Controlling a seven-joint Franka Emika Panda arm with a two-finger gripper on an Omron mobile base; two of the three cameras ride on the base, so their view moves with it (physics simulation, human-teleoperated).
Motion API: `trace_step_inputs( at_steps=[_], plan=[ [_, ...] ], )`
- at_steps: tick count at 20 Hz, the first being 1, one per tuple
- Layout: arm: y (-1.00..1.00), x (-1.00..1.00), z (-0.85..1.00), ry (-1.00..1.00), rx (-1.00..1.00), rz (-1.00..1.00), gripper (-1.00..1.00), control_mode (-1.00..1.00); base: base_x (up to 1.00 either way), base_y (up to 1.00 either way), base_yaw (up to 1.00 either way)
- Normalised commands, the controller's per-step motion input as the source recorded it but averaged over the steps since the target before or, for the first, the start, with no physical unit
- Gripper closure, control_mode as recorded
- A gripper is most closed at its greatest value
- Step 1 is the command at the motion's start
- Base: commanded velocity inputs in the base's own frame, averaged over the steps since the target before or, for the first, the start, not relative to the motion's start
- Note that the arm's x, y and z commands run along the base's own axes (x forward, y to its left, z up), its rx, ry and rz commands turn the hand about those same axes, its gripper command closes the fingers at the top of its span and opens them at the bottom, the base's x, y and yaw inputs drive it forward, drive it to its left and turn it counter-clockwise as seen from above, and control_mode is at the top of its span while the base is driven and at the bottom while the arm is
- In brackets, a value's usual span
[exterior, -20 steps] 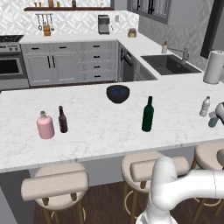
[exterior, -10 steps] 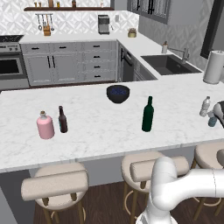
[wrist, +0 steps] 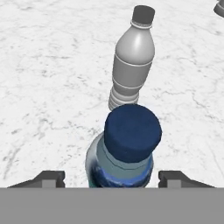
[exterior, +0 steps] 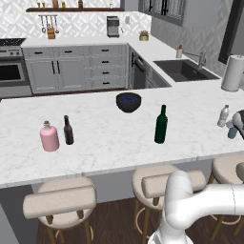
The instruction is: Move the plastic bottles in the middle to the plastics group, and the glass bottles in the middle to the glass group.
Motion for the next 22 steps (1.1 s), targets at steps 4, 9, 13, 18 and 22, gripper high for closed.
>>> trace_step_inputs(
  at_steps=[4, 9, 13, 18, 22],
  plan=[
    [0.0, 0.0, 0.0, 0.0, 0.0, 0.0, -1.0, -1.0, 0.0, 0.0, 0.0],
    [0.16, -0.28, 0.02, 0.0, 0.0, 0.0, -1.0, -1.0, 0.0, 0.0, 0.0],
    [0.44, -0.65, 0.28, 0.0, 0.0, 0.0, -1.0, -1.0, 0.0, 0.0, 0.0],
    [0.6, -0.62, 0.55, 0.0, -0.01, 0.01, -1.0, -1.0, 0.0, 0.0, 0.0],
    [0.28, -0.81, 0.46, 0.0, 0.0, 0.0, -1.0, -1.0, 0.0, 0.0, 0.0]
  ],
)
